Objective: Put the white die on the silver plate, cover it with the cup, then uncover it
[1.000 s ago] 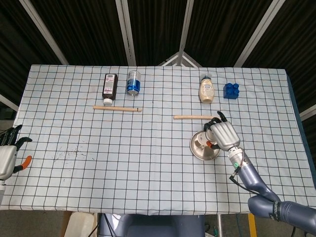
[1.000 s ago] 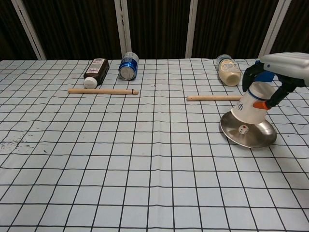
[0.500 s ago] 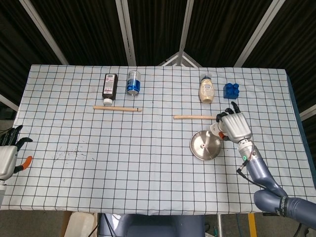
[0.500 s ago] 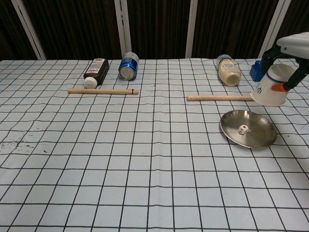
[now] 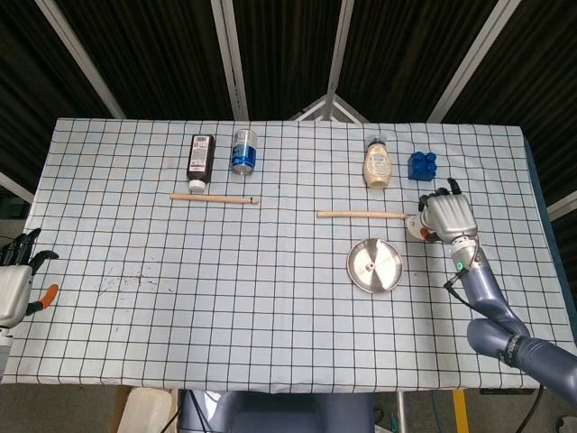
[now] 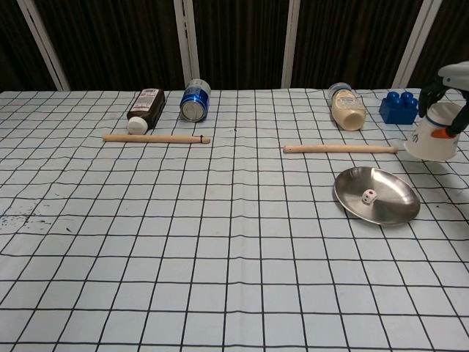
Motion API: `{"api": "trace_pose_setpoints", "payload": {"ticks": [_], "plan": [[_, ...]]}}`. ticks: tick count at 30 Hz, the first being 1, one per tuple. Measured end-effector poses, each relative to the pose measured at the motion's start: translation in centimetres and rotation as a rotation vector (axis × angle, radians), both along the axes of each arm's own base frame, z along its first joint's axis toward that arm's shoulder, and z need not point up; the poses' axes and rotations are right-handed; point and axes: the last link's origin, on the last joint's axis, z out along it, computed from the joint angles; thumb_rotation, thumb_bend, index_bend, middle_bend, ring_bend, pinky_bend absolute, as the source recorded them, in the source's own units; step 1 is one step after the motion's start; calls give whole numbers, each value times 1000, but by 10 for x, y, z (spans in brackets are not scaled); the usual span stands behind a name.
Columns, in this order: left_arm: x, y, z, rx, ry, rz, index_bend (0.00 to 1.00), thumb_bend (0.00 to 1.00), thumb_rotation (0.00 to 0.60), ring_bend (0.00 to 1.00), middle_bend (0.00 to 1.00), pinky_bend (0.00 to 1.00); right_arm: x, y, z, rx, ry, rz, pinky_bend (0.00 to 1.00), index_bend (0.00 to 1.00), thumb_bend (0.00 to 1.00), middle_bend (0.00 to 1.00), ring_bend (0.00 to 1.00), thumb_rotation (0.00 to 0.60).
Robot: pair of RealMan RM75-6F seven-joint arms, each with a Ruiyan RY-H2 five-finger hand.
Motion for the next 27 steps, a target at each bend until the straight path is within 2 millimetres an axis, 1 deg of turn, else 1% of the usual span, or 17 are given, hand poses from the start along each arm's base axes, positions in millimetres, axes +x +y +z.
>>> {"api": "trace_pose_setpoints", "payload": {"ticks": [4, 5, 6, 8, 10, 11, 16, 18, 23, 27], "plan": [[0, 2, -4, -9, 13, 5, 308, 468, 600, 0, 0, 99, -14, -3, -2, 3, -17, -34, 0, 465, 351, 447, 234, 600], [0, 2, -5, -10, 15, 6, 308, 468, 600, 0, 0, 99, -16, -3, -3, 5, -21, -38, 0, 459, 335, 439, 231, 600], [0, 2, -5, -10, 16, 7, 308, 468, 600, 0, 0, 99, -18, -3, -3, 6, -24, -40, 0, 440, 295, 421, 223, 600], [0, 3, -6, -11, 20, 9, 308, 468, 600, 0, 0, 99, -22, -3, -4, 10, -26, -45, 0, 383, 209, 373, 196, 600], [1, 3, -7, -12, 23, 11, 308, 467, 600, 0, 0, 98, -24, -2, -5, 20, -24, -52, 0, 284, 115, 284, 151, 600], [1, 3, -8, -12, 23, 11, 308, 467, 600, 0, 0, 98, -26, -1, -6, 28, -22, -58, 0, 241, 87, 248, 134, 600], [1, 3, -8, -13, 24, 12, 306, 468, 600, 0, 0, 99, -31, 0, -5, 40, -11, -80, 0, 59, 17, 130, 93, 600], [1, 3, -8, -13, 23, 13, 302, 468, 600, 0, 0, 99, -30, 2, -3, 37, -16, -83, 0, 16, 5, 104, 84, 600], [2, 3, -7, -10, 17, 5, 289, 468, 600, 0, 0, 99, -27, 6, 2, 27, -24, -79, 0, 0, 0, 76, 67, 600], [2, 2, -5, 0, 7, -6, 257, 467, 600, 0, 0, 99, -21, 15, 7, 20, -23, -58, 0, 0, 0, 73, 64, 600]]}}
